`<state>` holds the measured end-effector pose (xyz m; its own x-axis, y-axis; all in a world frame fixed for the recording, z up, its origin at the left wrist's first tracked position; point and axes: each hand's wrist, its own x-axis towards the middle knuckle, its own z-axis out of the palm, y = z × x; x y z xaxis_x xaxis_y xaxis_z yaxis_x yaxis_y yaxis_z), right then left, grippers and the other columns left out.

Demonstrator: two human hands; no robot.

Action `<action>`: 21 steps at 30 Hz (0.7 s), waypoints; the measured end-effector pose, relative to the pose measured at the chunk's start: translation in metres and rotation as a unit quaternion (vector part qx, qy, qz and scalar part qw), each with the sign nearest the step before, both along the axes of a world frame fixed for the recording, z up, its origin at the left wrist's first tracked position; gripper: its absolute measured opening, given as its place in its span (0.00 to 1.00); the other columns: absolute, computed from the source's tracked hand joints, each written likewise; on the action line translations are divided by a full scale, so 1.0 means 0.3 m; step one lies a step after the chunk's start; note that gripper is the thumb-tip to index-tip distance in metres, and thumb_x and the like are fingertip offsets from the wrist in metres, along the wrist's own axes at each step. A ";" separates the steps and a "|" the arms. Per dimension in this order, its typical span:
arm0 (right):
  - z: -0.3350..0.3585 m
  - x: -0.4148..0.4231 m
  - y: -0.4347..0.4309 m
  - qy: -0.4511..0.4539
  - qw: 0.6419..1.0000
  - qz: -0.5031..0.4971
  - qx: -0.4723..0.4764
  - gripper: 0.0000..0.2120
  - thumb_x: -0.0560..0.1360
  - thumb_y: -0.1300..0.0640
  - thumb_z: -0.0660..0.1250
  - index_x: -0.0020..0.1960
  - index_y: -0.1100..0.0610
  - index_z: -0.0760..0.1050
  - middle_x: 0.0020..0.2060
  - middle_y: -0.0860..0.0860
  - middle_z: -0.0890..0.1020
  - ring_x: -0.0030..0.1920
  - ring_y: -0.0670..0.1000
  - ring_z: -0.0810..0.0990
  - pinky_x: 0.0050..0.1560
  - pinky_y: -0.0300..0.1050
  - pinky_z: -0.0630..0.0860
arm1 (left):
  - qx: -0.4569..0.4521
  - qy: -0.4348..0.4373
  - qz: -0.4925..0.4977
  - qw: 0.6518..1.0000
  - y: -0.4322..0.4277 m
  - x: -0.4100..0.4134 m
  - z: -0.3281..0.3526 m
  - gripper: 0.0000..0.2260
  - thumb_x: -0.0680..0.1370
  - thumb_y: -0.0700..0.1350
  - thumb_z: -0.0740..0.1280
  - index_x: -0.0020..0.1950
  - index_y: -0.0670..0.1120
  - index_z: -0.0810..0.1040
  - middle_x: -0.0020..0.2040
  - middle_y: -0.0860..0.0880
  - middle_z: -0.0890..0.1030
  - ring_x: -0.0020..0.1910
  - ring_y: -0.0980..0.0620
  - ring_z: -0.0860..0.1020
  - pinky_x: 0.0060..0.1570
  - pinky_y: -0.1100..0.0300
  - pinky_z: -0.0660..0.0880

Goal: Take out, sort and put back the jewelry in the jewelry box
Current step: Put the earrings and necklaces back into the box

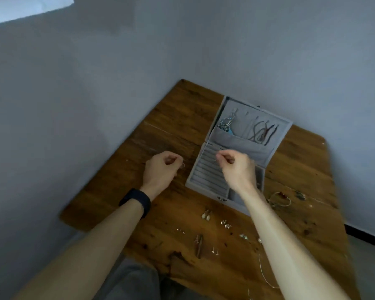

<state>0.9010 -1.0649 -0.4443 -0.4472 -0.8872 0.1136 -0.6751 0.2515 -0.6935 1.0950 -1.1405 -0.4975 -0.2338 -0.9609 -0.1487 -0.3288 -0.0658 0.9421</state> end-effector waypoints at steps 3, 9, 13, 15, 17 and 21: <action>-0.003 -0.004 -0.066 0.018 0.999 0.004 0.041 0.10 0.81 0.53 0.67 0.59 0.53 0.83 0.53 0.48 0.85 0.53 0.44 0.79 0.53 0.36 0.70 | -0.005 -0.019 -0.014 1.000 -0.004 0.000 -0.018 0.06 0.79 0.56 0.68 0.51 0.58 0.83 0.48 0.58 0.84 0.45 0.59 0.82 0.48 0.56 0.82; -0.014 0.004 -0.146 0.054 0.994 -0.002 0.096 0.09 0.80 0.52 0.68 0.56 0.53 0.84 0.52 0.51 0.86 0.55 0.52 0.82 0.53 0.38 0.71 | -0.030 -0.011 -0.011 0.999 0.005 0.005 -0.032 0.05 0.78 0.56 0.69 0.48 0.60 0.84 0.45 0.60 0.84 0.46 0.60 0.82 0.49 0.53 0.82; -0.002 0.006 -0.161 0.078 0.989 -0.002 0.123 0.09 0.80 0.53 0.67 0.56 0.52 0.84 0.51 0.51 0.86 0.54 0.52 0.82 0.49 0.36 0.68 | -0.039 -0.020 -0.011 0.999 0.010 0.007 -0.027 0.06 0.79 0.55 0.69 0.50 0.58 0.84 0.46 0.60 0.83 0.44 0.59 0.82 0.50 0.54 0.81; 0.000 0.004 -0.166 0.082 0.988 0.004 0.129 0.09 0.80 0.53 0.67 0.56 0.52 0.84 0.51 0.50 0.86 0.55 0.52 0.82 0.50 0.37 0.69 | -0.045 -0.023 -0.011 0.999 0.013 0.007 -0.029 0.06 0.79 0.55 0.69 0.50 0.57 0.84 0.47 0.60 0.84 0.44 0.60 0.82 0.50 0.54 0.81; 0.002 0.004 -0.172 0.081 0.988 0.003 0.132 0.09 0.80 0.53 0.67 0.56 0.52 0.84 0.51 0.51 0.86 0.54 0.52 0.82 0.50 0.37 0.70 | -0.048 -0.028 -0.013 0.998 0.013 0.007 -0.030 0.06 0.79 0.56 0.69 0.51 0.57 0.84 0.47 0.59 0.84 0.45 0.60 0.81 0.50 0.54 0.81; 0.004 0.009 -0.191 0.099 0.985 -0.003 0.143 0.09 0.80 0.53 0.67 0.55 0.52 0.84 0.51 0.52 0.86 0.54 0.54 0.82 0.50 0.39 0.72 | -0.054 -0.034 -0.016 0.998 0.011 0.009 -0.033 0.06 0.78 0.56 0.69 0.51 0.57 0.84 0.47 0.59 0.84 0.47 0.62 0.81 0.50 0.55 0.81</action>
